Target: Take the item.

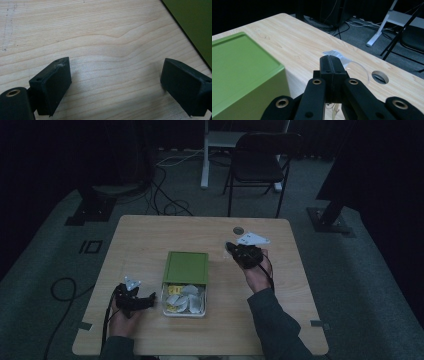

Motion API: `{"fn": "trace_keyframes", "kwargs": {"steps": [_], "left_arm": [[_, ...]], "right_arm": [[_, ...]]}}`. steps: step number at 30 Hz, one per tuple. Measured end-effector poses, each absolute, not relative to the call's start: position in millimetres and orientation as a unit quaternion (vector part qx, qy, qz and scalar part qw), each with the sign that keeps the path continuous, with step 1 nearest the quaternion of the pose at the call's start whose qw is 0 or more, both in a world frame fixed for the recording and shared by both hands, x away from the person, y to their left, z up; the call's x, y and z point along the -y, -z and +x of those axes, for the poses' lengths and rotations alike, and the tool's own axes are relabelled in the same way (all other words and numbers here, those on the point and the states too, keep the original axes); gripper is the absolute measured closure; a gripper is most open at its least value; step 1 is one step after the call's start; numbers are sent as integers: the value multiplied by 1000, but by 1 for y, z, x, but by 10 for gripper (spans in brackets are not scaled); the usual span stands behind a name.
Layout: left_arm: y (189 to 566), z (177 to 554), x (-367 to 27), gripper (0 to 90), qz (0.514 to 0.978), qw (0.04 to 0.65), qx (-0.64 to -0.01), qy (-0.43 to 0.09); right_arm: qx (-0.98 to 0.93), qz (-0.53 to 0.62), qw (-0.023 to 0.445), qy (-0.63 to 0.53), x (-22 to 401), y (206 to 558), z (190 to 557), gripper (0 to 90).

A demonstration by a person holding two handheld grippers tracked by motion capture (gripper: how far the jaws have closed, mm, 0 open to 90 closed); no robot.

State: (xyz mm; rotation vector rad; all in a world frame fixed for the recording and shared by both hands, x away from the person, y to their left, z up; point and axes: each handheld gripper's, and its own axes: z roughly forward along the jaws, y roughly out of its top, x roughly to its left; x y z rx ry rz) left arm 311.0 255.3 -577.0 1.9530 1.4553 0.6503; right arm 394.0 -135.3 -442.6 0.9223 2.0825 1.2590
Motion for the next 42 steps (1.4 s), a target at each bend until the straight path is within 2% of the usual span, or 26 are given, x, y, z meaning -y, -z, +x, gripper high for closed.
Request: {"fn": "trace_keyframes", "kwargs": {"steps": [21, 33, 35, 36, 38, 42], "left_arm": [[577, 311, -255, 105, 738, 305, -550, -246], [577, 311, -255, 105, 738, 305, -550, -246], [577, 311, -255, 105, 738, 305, -550, -246], [577, 311, -255, 105, 738, 305, -550, -246], [577, 311, -255, 105, 738, 305, -550, -246], [577, 311, -255, 105, 738, 305, -550, -246]], "right_arm": [[-750, 364, 257, -489, 136, 443, 443, 900], [-754, 369, 271, -471, 128, 455, 474, 900], [-752, 377, 273, -466, 127, 458, 477, 759], [-752, 377, 273, -466, 127, 458, 477, 759], [-746, 386, 278, -467, 129, 460, 477, 631], [-744, 387, 284, -465, 133, 461, 472, 596]]}}
